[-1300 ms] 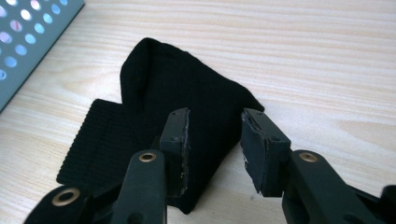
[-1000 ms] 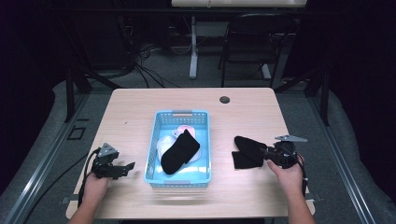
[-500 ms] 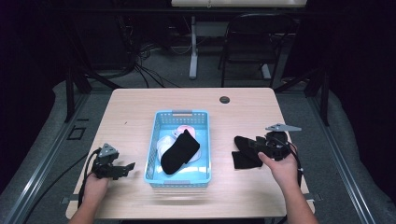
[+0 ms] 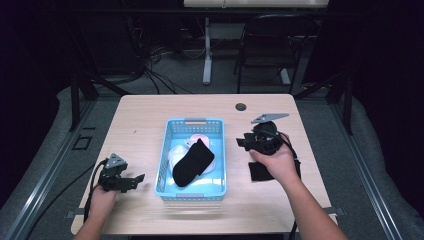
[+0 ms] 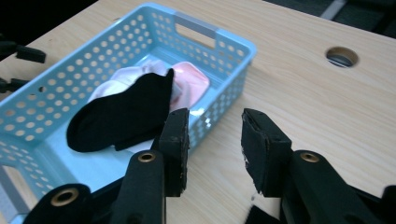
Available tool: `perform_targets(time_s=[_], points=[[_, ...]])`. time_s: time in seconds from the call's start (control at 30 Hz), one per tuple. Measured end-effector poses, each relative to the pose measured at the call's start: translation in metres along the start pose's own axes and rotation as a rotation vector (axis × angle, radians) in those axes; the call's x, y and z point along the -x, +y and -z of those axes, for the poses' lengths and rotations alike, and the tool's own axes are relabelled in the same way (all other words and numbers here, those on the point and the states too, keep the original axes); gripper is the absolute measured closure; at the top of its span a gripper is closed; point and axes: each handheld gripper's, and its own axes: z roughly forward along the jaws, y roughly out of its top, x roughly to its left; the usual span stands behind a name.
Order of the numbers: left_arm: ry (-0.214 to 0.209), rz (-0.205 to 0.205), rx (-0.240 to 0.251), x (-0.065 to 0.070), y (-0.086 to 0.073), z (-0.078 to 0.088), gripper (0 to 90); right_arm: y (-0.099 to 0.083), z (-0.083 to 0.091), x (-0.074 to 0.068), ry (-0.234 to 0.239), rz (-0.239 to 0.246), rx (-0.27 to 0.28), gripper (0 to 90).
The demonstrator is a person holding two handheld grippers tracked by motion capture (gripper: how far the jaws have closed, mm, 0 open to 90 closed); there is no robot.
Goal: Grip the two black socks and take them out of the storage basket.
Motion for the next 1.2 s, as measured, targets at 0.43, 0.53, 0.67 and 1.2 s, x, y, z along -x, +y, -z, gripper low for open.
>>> perform_targets(time_s=[0.43,0.53,0.67,1.2], points=[[-0.002,0.003,0.001,-0.001,0.0,0.0,15.6,0.021,-0.027,-0.022,0.045,0.082,-0.05,62.5],[-0.002,0.003,0.001,-0.001,0.0,0.0,15.6,0.024,-0.036,-0.026,0.047,0.086,-0.061,62.5],[-0.001,0.0,0.003,-0.001,0.0,0.0,15.6,0.028,-0.053,-0.03,0.067,0.108,-0.082,62.3],[-0.006,0.002,0.007,-0.001,0.0,0.0,15.6,0.024,-0.118,-0.045,0.073,0.136,-0.18,62.2]])
